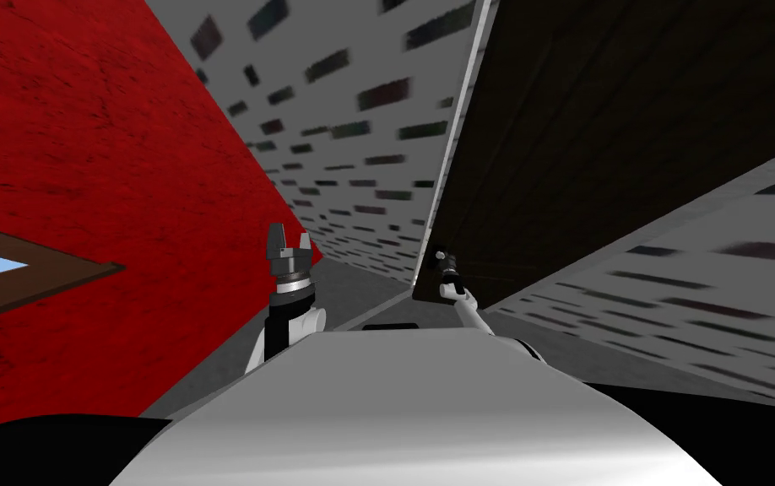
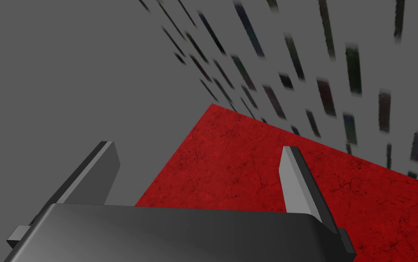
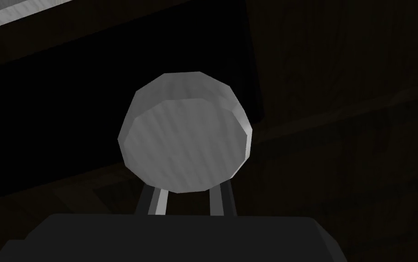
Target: Pull the door open
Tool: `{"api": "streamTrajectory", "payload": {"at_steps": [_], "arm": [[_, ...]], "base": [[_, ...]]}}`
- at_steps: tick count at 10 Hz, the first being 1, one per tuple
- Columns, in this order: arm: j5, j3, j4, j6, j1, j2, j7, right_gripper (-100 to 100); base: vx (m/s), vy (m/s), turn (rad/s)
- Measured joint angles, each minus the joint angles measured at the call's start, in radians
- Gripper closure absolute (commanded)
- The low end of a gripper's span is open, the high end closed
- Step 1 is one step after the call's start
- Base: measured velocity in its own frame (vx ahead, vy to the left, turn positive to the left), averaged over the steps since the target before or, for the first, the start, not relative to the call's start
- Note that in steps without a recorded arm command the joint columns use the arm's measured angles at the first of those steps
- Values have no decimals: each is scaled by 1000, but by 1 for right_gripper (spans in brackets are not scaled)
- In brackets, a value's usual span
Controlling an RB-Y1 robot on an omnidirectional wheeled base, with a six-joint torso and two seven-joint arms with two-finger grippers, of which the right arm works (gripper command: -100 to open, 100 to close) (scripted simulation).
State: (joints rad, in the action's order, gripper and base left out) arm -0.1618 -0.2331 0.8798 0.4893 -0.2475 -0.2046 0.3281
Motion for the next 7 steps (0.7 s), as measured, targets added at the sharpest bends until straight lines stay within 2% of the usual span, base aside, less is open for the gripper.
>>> {"api": "streamTrajectory", "payload": {"at_steps": [5, 7], "arm": [[-121, -4, -6, -10, -2, -3, 121, 100], [-153, -2, -14, -10, -5, -1, 161, 100]], "base": [[-69, -40, 117], [-55, -34, 140]]}}
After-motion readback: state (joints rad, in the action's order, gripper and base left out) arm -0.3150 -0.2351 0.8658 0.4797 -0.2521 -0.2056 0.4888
